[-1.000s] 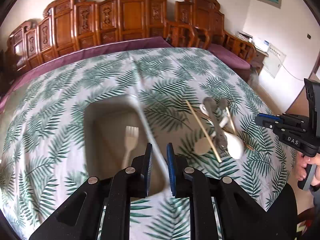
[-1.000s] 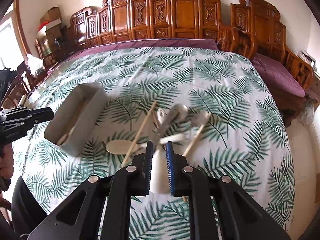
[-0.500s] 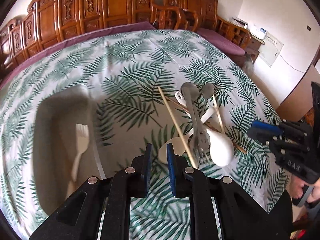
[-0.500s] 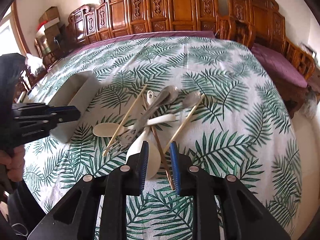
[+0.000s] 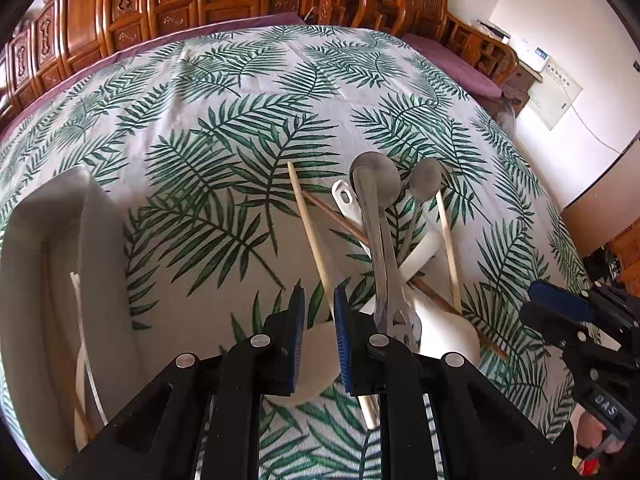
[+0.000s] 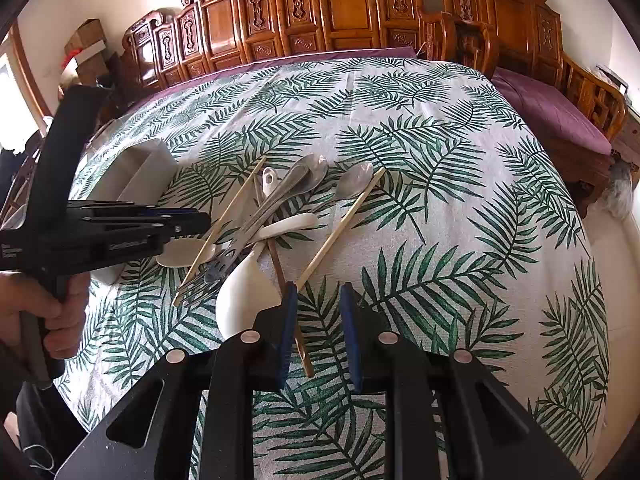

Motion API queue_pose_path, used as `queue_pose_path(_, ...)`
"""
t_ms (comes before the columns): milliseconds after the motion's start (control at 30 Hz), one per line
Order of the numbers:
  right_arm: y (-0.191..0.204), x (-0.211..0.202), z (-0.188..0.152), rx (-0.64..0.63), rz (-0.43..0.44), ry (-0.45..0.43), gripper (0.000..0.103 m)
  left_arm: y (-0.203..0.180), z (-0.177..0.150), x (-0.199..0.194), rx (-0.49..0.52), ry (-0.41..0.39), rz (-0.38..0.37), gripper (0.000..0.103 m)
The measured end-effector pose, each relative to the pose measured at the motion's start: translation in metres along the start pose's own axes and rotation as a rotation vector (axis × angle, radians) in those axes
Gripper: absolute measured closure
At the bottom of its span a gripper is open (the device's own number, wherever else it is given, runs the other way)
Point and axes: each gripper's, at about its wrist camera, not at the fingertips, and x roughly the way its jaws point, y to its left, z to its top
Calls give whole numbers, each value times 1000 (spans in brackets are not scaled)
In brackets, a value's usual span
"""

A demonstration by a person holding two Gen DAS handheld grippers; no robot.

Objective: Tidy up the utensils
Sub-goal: 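Grasp a wooden chopstick from the pile with the left tool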

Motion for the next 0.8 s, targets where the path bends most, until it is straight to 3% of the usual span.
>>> queue_pose_path(167,0,4,-2,-4,-4,9,79,-1,5,11,-5,13,12,84)
queue_pose_path(500,2,8,-6,-8,-5,21,79,-6,10,22,13,20,31,84)
queue_pose_path(567,1,8,-6,-7,-6,23,79,-6,10,22,16,20,33,86)
queue_pose_path(600,1,8,-6,-6,-5,23,79,-6,10,23,17,20,31,95)
queue_pose_path(800,0,9,-8,-3,-8,25,79,-1,7,14,12,-4,33,99)
